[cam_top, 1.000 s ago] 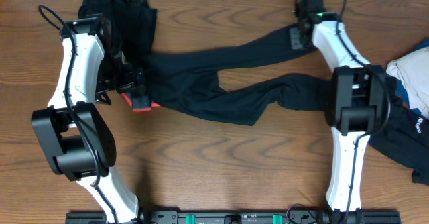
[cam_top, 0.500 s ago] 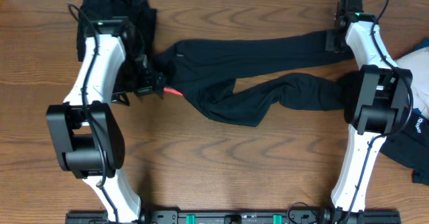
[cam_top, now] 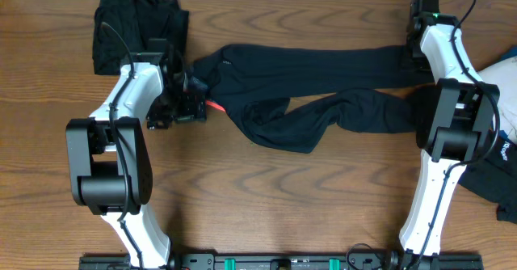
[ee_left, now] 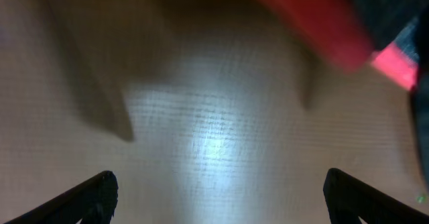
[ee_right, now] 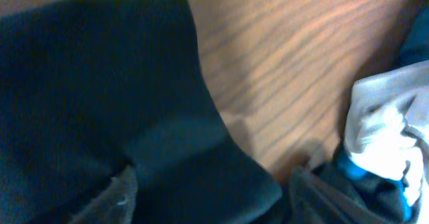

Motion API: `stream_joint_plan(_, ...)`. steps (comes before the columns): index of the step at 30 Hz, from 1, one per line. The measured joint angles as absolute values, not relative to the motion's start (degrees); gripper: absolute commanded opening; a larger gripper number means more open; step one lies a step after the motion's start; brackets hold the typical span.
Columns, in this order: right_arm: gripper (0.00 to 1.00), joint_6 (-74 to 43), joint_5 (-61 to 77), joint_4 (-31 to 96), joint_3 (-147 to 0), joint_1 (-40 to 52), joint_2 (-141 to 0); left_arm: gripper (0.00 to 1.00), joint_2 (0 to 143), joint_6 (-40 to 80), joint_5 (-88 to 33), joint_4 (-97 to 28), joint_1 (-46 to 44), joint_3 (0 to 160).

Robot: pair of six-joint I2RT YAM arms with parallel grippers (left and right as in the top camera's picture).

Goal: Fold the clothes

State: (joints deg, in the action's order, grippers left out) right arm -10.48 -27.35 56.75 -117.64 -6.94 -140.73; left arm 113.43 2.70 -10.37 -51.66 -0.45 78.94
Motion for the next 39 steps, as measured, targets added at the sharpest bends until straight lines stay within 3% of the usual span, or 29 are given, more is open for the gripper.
stream_joint_plan(6, 0.84, -11.62, -18.22, 63.55, -119.52, -4.58, -138.37, 0.98, 113.43, 1.34, -13.26, -49.63, -0.62, 78.94)
stream_joint_plan(18, 0.86, -7.57, 4.75, 75.44, -122.1, 2.44, -119.72, 0.98, 113.43, -0.36, -14.98, -39.64, -3.92, 78.87)
stream_joint_plan(30, 0.82, 2.52, 18.33, 87.02, -121.08, 11.79, -119.28, 0.99, 115.98, -0.49, -15.07, -37.04, -3.86, 78.87)
stream_joint_plan(32, 0.82, 2.55, 17.87, 87.11, -120.05, 13.67, -119.28, 0.98, 116.86, -0.62, -14.98, -36.99, -3.86, 79.02)
stream_joint_plan(39, 0.82, 1.26, 14.39, 86.13, -117.43, 15.07, -119.28, 0.79, 117.19, -1.3, -15.05, -36.97, -3.86, 79.11)
